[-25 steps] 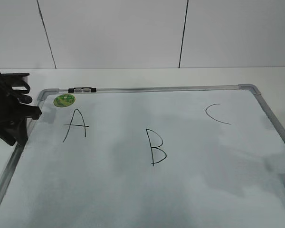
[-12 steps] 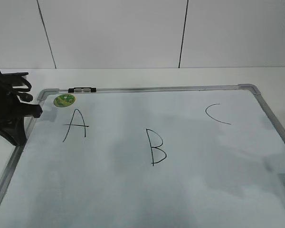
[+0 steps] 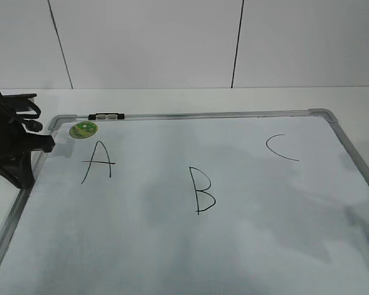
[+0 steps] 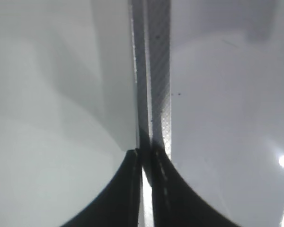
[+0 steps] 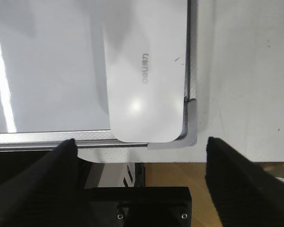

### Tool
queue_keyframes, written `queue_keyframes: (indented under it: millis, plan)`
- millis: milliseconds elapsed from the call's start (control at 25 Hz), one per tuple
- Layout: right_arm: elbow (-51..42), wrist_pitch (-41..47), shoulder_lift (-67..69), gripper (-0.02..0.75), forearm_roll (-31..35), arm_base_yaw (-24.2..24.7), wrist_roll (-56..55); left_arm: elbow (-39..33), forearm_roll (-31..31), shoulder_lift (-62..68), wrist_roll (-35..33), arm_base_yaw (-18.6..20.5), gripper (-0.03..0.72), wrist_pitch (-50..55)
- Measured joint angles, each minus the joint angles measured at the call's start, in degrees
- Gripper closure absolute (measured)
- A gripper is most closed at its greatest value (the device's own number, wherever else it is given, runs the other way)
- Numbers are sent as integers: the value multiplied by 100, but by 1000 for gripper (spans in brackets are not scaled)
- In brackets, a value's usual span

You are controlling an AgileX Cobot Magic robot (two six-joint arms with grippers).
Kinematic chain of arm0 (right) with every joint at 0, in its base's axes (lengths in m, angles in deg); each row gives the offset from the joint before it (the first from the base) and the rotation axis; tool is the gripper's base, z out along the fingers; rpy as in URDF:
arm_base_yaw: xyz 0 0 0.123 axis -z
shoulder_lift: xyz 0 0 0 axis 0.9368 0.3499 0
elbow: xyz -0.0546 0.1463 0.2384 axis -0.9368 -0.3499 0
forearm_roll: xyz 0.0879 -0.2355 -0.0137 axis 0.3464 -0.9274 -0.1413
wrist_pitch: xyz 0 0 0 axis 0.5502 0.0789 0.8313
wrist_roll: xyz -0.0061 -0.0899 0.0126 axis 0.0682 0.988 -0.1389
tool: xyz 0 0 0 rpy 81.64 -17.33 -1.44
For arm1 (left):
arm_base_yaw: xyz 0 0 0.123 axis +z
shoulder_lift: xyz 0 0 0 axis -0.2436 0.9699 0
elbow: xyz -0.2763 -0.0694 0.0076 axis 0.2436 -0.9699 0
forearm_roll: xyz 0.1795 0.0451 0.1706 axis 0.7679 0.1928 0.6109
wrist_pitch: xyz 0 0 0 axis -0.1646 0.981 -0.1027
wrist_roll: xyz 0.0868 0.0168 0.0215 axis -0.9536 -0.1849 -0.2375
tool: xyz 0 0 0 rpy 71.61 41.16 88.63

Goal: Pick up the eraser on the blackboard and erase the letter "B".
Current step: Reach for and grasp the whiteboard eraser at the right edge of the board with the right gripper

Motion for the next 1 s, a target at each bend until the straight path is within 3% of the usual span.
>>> queue_keyframes:
  millis: [520, 1000]
  plan:
    - [-15, -1211, 494, 83, -46, 0, -2, 0, 0, 0, 0, 0, 669, 8]
    - [-634, -1891, 494, 114, -119, 0, -24, 0, 0, 0, 0, 0, 669, 21]
